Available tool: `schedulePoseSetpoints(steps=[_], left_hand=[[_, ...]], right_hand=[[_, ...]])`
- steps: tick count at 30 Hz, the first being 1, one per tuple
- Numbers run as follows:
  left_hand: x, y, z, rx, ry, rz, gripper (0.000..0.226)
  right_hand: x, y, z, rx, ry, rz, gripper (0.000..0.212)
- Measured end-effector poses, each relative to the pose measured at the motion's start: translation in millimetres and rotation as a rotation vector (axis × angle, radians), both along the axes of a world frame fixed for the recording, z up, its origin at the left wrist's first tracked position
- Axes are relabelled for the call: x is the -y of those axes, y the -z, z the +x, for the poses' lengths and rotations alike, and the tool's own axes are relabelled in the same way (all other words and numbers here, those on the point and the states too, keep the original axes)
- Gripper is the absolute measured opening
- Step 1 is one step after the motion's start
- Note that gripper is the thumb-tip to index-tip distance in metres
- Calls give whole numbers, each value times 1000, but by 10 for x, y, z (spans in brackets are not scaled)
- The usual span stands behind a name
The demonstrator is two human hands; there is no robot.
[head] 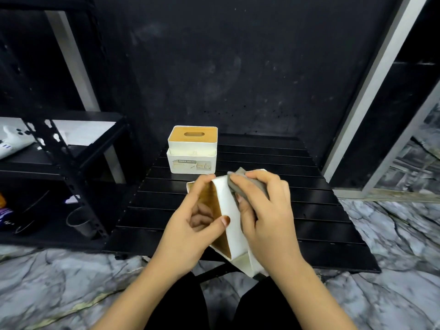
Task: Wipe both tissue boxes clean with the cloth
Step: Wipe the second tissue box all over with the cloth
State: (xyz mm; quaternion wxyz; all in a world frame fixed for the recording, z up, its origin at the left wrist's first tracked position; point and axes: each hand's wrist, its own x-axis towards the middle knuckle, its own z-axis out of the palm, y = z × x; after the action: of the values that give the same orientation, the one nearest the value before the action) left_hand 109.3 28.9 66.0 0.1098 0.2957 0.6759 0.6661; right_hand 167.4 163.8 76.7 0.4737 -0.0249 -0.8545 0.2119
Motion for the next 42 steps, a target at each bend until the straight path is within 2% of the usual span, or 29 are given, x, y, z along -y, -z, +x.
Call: schedulePoseSetpoints(steps=[4, 8, 14, 20, 26, 30, 35, 42], left_hand=[[65, 79, -16, -55, 32, -71, 64], [93, 137, -16, -150, 49, -181, 60], [44, 216, -15, -59, -10, -138, 66], [-19, 182, -57, -23, -88, -91, 60], [-61, 110, -37, -13, -25, -103, 56], [-89, 114, -14, -19, -59, -101, 54], [-119, 117, -15, -5, -81, -105, 56], [-90, 125, -17, -3, -76, -86, 54]], right_hand=[[-214, -55, 12, 35, 39, -36, 33], [-371, 24, 67, 90, -9, -179, 31], [-340, 202, 128, 112, -61, -276, 31], [-274, 224, 154, 152, -26, -235, 30], [-52, 132, 237, 165, -67, -126, 29], [-73, 88, 257, 178, -97, -135, 26], [-250, 117, 258, 190, -24, -213, 28], [-136, 56, 268, 223, -147, -142, 26]])
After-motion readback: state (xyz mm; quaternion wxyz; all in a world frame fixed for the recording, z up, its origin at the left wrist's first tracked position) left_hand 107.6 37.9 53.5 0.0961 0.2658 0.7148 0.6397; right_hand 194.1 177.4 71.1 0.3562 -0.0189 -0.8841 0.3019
